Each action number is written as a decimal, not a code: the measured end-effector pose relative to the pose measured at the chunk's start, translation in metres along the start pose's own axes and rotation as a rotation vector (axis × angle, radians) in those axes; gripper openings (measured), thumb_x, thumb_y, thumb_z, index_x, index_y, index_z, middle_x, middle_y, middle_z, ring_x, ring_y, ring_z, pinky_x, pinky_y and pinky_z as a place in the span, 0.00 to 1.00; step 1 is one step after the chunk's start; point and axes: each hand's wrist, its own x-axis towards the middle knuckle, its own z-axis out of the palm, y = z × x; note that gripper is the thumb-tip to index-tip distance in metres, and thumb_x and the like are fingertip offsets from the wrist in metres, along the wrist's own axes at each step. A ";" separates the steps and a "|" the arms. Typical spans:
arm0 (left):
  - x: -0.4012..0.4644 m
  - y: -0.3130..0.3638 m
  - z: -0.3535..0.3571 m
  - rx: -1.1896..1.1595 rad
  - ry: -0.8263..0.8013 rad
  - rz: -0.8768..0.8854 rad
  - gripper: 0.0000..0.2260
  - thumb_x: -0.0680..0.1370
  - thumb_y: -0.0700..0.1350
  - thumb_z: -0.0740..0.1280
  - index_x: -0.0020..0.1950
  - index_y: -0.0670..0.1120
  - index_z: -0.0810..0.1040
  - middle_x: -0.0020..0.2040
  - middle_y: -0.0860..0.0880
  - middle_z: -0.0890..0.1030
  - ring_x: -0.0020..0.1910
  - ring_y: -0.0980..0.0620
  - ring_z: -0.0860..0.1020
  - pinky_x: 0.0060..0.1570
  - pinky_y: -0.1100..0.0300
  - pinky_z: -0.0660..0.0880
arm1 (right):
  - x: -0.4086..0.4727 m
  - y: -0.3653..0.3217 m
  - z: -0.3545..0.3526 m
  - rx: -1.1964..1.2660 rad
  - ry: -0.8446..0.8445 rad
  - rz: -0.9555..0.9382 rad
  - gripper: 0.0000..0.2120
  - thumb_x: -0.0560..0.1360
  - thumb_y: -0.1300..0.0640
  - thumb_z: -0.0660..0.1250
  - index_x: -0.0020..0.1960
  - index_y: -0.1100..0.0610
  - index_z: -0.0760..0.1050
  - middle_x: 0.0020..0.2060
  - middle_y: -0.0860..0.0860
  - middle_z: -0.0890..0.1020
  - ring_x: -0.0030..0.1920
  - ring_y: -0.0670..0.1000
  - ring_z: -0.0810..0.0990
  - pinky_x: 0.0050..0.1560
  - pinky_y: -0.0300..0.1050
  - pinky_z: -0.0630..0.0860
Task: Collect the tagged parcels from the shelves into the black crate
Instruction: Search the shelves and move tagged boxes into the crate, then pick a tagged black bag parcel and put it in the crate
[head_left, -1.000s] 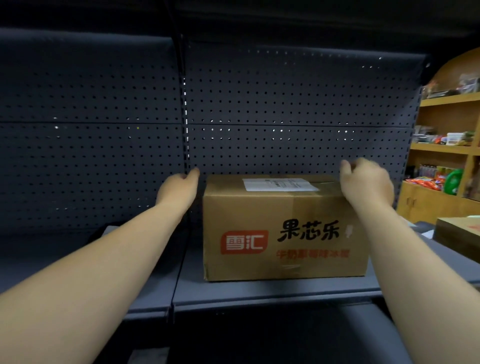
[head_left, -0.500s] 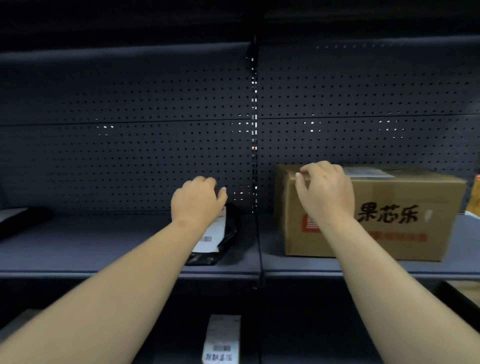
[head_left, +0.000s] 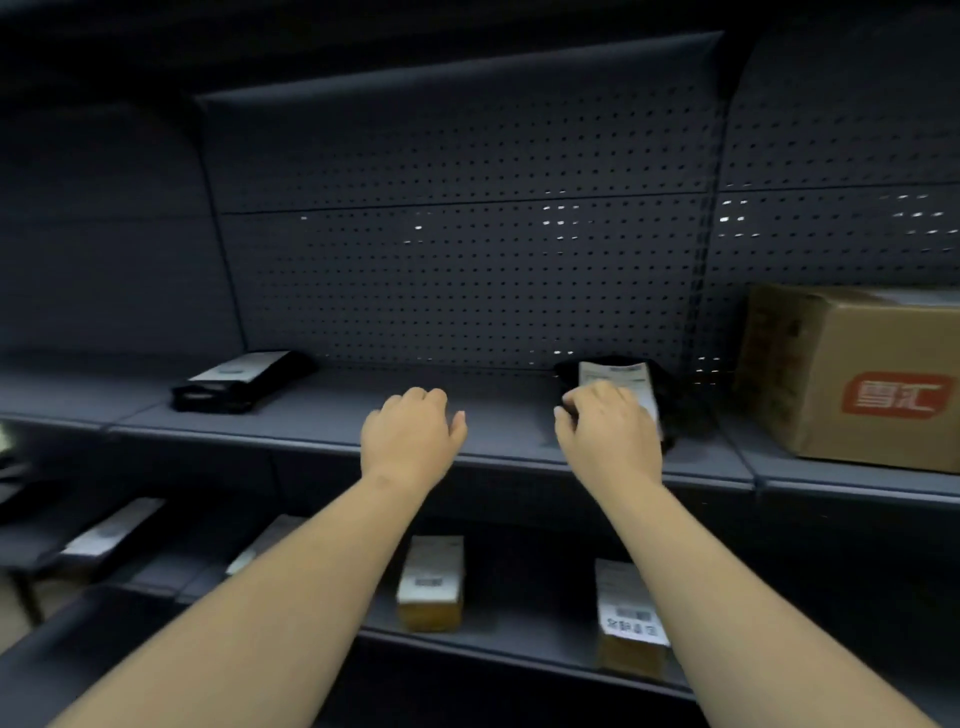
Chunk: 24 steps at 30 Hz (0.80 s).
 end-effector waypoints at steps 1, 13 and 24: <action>-0.008 -0.018 0.000 0.007 -0.009 -0.014 0.18 0.79 0.57 0.55 0.60 0.47 0.75 0.54 0.49 0.79 0.50 0.48 0.77 0.39 0.56 0.69 | -0.006 -0.018 0.011 0.023 -0.017 -0.014 0.15 0.79 0.49 0.57 0.59 0.54 0.76 0.55 0.50 0.78 0.57 0.53 0.74 0.55 0.47 0.70; -0.098 -0.215 -0.020 0.193 -0.072 -0.305 0.18 0.80 0.57 0.54 0.56 0.47 0.76 0.52 0.50 0.79 0.49 0.48 0.77 0.42 0.56 0.70 | -0.058 -0.212 0.110 0.204 -0.266 -0.261 0.16 0.79 0.48 0.57 0.63 0.52 0.73 0.59 0.48 0.77 0.61 0.51 0.72 0.61 0.47 0.68; -0.155 -0.347 -0.034 0.295 -0.098 -0.643 0.14 0.78 0.56 0.58 0.51 0.48 0.77 0.53 0.47 0.79 0.53 0.44 0.77 0.46 0.53 0.72 | -0.079 -0.364 0.178 0.329 -0.449 -0.542 0.17 0.78 0.47 0.57 0.63 0.53 0.73 0.59 0.49 0.76 0.61 0.52 0.72 0.60 0.48 0.69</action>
